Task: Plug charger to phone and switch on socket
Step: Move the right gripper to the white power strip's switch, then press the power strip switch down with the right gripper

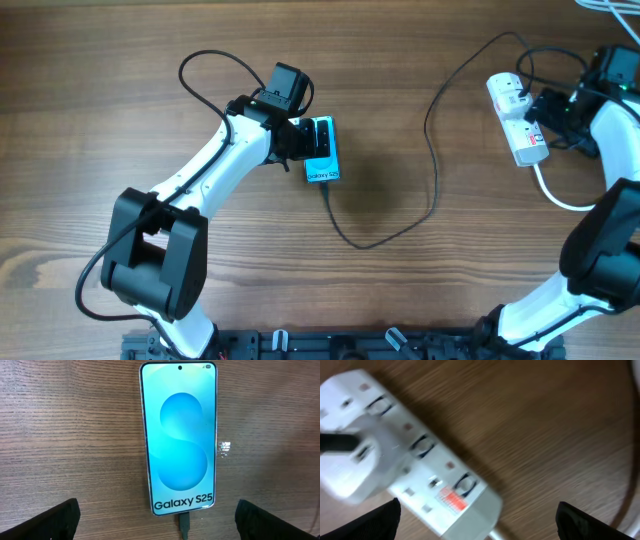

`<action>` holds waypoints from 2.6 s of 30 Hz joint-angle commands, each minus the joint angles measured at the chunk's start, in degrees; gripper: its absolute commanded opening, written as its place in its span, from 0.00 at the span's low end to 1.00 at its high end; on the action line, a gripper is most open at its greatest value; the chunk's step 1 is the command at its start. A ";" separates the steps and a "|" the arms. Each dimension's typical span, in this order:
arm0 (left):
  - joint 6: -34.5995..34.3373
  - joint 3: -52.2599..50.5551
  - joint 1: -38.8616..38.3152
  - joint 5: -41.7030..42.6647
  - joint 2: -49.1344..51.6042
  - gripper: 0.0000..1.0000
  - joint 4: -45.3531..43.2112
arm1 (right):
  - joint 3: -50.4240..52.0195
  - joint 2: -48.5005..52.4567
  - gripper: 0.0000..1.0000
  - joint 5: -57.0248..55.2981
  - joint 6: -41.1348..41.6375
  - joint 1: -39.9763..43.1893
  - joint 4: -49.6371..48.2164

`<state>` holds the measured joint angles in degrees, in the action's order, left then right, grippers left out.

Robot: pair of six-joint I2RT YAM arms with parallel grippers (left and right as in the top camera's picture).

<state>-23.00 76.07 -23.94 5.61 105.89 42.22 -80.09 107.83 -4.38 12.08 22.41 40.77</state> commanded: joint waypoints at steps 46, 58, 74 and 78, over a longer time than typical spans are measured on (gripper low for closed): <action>0.31 -0.11 -0.17 -0.98 0.52 1.00 0.00 | -0.79 12.20 1.00 7.45 -1.53 3.48 -17.77; 0.28 -0.11 -0.17 -0.98 0.52 1.00 0.00 | -0.79 12.22 1.00 7.45 -1.55 3.50 -13.03; 0.31 -0.11 -0.17 -0.98 0.52 1.00 0.00 | -0.02 12.31 1.00 10.93 -1.53 3.48 -12.76; 0.31 -0.11 -0.17 -0.98 0.52 1.00 0.00 | -0.02 12.31 1.00 10.93 -1.42 3.48 -10.64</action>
<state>-23.00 76.07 -23.94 5.58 105.91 42.22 -80.20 118.93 5.13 11.31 26.20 28.05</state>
